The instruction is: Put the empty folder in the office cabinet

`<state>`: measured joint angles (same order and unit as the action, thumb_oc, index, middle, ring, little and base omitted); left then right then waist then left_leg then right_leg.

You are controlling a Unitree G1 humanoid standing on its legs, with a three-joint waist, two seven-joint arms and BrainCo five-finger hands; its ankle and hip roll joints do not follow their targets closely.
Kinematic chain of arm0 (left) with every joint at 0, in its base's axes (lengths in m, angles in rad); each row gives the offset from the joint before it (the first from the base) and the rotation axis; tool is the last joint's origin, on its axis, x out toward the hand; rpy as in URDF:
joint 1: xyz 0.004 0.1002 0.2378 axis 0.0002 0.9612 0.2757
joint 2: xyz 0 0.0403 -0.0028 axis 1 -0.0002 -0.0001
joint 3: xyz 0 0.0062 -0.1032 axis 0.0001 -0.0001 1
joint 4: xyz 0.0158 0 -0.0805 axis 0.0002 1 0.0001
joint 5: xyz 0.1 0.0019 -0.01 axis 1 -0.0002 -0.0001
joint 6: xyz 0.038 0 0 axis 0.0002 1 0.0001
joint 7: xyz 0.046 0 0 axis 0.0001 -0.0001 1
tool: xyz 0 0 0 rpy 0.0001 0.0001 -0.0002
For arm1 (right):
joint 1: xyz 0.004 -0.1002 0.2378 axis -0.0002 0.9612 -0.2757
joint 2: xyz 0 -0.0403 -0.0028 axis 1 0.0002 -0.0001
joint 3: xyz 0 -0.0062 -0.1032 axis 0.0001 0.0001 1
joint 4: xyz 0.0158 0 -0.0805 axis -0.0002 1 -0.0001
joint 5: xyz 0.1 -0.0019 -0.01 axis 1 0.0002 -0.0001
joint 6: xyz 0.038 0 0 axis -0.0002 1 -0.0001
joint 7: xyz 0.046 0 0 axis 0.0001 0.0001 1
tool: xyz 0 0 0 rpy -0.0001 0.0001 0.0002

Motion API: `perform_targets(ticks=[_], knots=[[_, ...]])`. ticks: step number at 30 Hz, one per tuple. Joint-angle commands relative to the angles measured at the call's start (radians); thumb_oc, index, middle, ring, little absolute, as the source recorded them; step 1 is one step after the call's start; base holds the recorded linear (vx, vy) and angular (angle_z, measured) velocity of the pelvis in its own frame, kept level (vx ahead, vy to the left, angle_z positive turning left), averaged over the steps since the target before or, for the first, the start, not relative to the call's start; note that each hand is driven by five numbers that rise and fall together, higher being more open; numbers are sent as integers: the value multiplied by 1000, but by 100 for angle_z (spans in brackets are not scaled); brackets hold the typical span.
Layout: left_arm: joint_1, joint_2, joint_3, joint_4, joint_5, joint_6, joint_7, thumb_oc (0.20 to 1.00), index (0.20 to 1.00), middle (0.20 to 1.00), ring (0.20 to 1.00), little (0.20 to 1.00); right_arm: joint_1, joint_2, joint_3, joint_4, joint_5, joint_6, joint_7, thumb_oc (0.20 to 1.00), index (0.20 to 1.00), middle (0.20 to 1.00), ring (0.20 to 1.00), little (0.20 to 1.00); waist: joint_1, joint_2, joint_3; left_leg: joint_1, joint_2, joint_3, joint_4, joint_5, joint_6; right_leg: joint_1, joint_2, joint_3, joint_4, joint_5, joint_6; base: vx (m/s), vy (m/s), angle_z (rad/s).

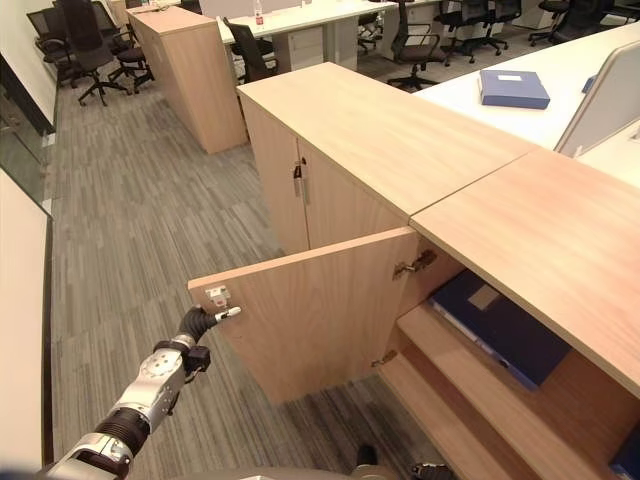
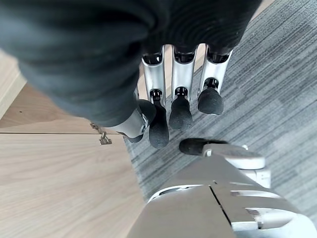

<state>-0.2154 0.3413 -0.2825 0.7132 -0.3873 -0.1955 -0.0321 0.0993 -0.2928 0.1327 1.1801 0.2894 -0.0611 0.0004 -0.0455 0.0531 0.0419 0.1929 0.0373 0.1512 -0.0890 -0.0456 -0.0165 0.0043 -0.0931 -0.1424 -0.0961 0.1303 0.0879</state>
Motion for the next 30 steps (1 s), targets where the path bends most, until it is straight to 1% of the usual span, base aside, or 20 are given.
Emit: perform_targets(ticks=[1, 5, 7, 9, 12, 13, 15, 16, 17, 18, 19, 20, 21, 22, 23, 24, 26, 27, 29, 30], knots=[[-85, 7, -19, 8, -9, -31, -43, 1000, 1000, 1000, 1000, 1000, -39, 9, 23, 50, -33, -7, 3, 200, 200, 200, 200, 200, -32, -44, -21, -55, 49, -25, 2, 7, -81, 148, -88, -7, 13, -132, 105, 0, 0, 0], [-64, 10, -69, -63, -4, -23, -90, 1000, 1000, 1000, 1000, 1000, -49, 7, 19, 60, -42, -2, 9, 200, 200, 200, 200, 200, -30, -48, -13, -58, 44, -21, 2, 3, -76, 141, -96, -9, 17, -129, 112, -11, 44, 0], [-24, 38, -121, -135, 19, -12, -143, 1000, 1000, 1000, 1000, 1000, -63, 8, -6, 58, -26, -1, 13, 200, 200, 200, 200, 200, -30, -49, 2, -68, 28, -14, 2, -2, -63, 121, -116, -3, 36, -122, 124, -48, 115, -3], [-16, 45, -128, -149, 23, -12, -152, 1000, 1000, 1000, 1000, 1000, -63, 10, -9, 52, -23, -2, 14, 200, 200, 200, 200, 200, -31, -49, 5, -72, 25, -12, 2, -2, -62, 115, -121, -1, 42, -120, 126, -50, 63, -15], [-2, 89, -167, -169, 71, -13, -183, 1000, 1000, 1000, 1000, 1000, -95, 4, -13, 29, -19, -1, 19, 200, 200, 200, 200, 200, -39, -47, 29, -89, 17, 16, 2, -4, -55, 62, -138, 19, 50, -90, 145, -161, 42, -21], [9, 103, -169, -165, 75, -13, -185, 1000, 1000, 1000, 1000, 1000, -144, 1, -7, 16, -6, -3, 18, 200, 200, 200, 200, 200, -39, -40, 48, -123, 24, 65, 6, 4, -55, 6, -145, 41, 43, -47, 166, -244, -33, -51], [28, 128, -178, -181, 85, -15, -195, 1000, 1000, 1000, 1000, 1000, -166, 1, -7, 2, 6, -3, 23, 200, 200, 200, 200, 200, -48, -27, 63, -151, 48, 84, 9, 21, -62, -49, -165, 80, 62, -5, 174, -249, -98, -65], [44, 141, -179, -184, 86, -12, -199, 1000, 1000, 1000, 1000, 1000, -172, 6, -5, -11, 16, -3, 25, 200, 200, 200, 200, 200, -40, -18, 69, -171, 64, 98, 18, 31, -62, -52, -177, 73, 77, -22, 174, -227, -104, -66], [61, 149, -181, -188, 83, -7, -205, 1000, 1000, 1000, 1000, 1000, -178, 7, -4, -18, 19, -2, 24, 200, 200, 200, 200, 200, -22, -13, 76, -184, 71, 119, 31, 33, -60, -29, -196, 36, 96, -52, 172, -182, -56, -57], [60, 150, -181, -189, 83, -7, -205, 1000, 1000, 1000, 1000, 1000, -178, 8, -4, -18, 19, -2, 24, 200, 200, 200, 200, 200, -21, -14, 75, -188, 71, 119, 33, 36, -60, -33, -197, 38, 96, -49, 171, -340, -53, -68], [117, 173, -169, -232, 74, 2, -218, 1000, 1000, 1000, 1000, 1000, -193, 12, -2, -24, 18, -4, 20, 200, 200, 200, 200, 200, 28, -5, 75, -229, 95, 183, 71, 50, -57, 12, -255, -114, 162, -91, 151, -328, -46, -52], [154, 181, -155, -255, 62, 8, -227, 1000, 1000, 1000, 1000, 1000, -192, 14, -5, -19, 13, -2, 22, 200, 200, 200, 200, 200, 53, -5, 70, -238, 105, 216, 79, 57, -57, 39, -284, -188, 190, -94, 147, -316, -44, -47], [157, 183, -154, -259, 61, 10, -227, 1000, 1000, 1000, 1000, 1000, -190, 15, -4, -19, 13, -2, 22, 200, 200, 200, 200, 200, 52, -6, 70, -237, 103, 216, 80, 56, -57, 40, -285, -188, 191, -96, 148, -141, -40, -51], [194, 194, -142, -282, 60, 16, -236, 1000, 1000, 1000, 1000, 1000, -188, 18, -4, -16, 6, -2, 23, 200, 200, 200, 200, 200, 70, -10, 62, -243, 111, 247, 87, 63, -55, 56, -307, -246, 217, -88, 147, -120, -135, -85], [258, 218, -117, -319, 49, 25, -262, 1000, 1000, 1000, 1000, 1000, -186, 21, -8, -10, 0, -2, 26, 200, 200, 200, 200, 200, 96, -21, 42, -244, 124, 283, 88, 61, -66, 111, -318, -306, 226, -89, 166, -191, -184, -100], [274, 221, -105, -318, 48, 24, -266, 1000, 1000, 1000, 1000, 1000, -191, 21, -9, -6, -5, -3, 24, 200, 200, 200, 200, 200, 111, -26, 36, -255, 130, 307, 93, 71, -64, 131, -315, -338, 209, -85, 170, -121, -215, -98], [307, 226, -95, -333, 49, 26, -277, 1000, 1000, 1000, 1000, 1000, -194, 26, -8, -3, -13, -3, 23, 200, 200, 200, 200, 200, 118, -29, 32, -250, 136, 322, 95, 77, -73, 146, -311, -353, 178, -75, 173, -35, -130, -98], [319, 231, -89, -339, 56, 28, -284, 1000, 1000, 1000, 1000, 1000, -194, 24, -3, 0, -19, -4, 27, 200, 200, 200, 200, 200, 119, -23, 28, -252, 147, 337, 98, 88, -81, 152, -300, -357, 153, -93, 174, 0, -148, -109], [344, 240, -75, -358, 52, 30, -290, 1000, 1000, 1000, 1000, 1000, -187, 20, -1, 3, -27, -3, 33, 200, 200, 200, 200, 200, 107, -3, 23, -243, 164, 339, 96, 105, -99, 154, -272, -336, 113, -125, 168, 6, -254, -101], [357, 240, -73, -366, 51, 30, -297, 1000, 1000, 1000, 1000, 1000, -187, 9, 2, 0, -34, -3, 34, 200, 200, 200, 200, 200, 92, 20, 28, -236, 180, 337, 85, 132, -122, 159, -243, -318, 77, -145, 160, -12, -235, -55]])
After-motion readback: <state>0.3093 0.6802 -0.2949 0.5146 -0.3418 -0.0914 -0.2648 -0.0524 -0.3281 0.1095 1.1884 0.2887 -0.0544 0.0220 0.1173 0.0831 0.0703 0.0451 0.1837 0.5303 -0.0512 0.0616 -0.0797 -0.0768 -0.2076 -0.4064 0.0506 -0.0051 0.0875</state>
